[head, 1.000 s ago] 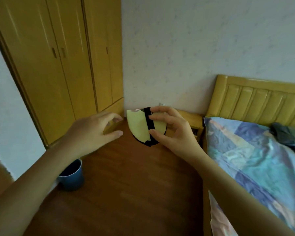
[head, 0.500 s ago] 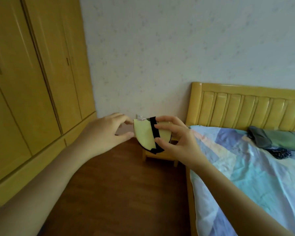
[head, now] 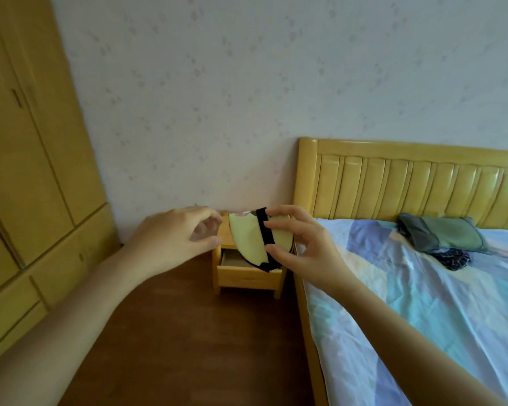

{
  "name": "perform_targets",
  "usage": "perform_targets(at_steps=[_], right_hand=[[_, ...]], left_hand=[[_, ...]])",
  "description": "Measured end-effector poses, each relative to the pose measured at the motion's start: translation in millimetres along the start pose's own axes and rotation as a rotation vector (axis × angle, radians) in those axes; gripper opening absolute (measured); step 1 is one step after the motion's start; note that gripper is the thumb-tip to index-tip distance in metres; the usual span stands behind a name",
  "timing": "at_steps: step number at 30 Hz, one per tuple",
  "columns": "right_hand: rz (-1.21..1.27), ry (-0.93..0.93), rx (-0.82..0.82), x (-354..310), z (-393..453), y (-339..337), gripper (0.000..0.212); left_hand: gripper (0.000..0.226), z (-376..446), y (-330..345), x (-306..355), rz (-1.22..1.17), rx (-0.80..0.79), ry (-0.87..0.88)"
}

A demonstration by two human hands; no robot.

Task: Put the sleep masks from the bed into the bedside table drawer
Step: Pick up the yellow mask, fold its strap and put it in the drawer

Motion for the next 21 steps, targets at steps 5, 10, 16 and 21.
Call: perform_targets(at_steps=[5,10,16,21], right_hand=[[-0.036,0.014,0.021,57,66,4,0.031],[-0.080,0.074,0.032,118,111,7,0.032],[-0.094,0.118,0.005,190,154,13,0.033],[-0.064,0.168,-0.085,289,191,39,0.032]], left_hand=[[0.034,81,20,-47,-0.022,-0.029,0.010],[0.032,153,50,-81,-0.049,-0.083,0.034],[0.031,219,90,-120,-0.087,-0.125,0.027],[0.029,286,148,-158,-0.143,-0.197,-0.022]])
Point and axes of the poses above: each hand's wrist, its own z-axis towards the middle knuckle, its own y-axis out of the palm, x = y × z, the point moved 4 cm from there along z, towards the middle knuckle, and after that the axes turned 1 degree about x, right-handed, at the moved point
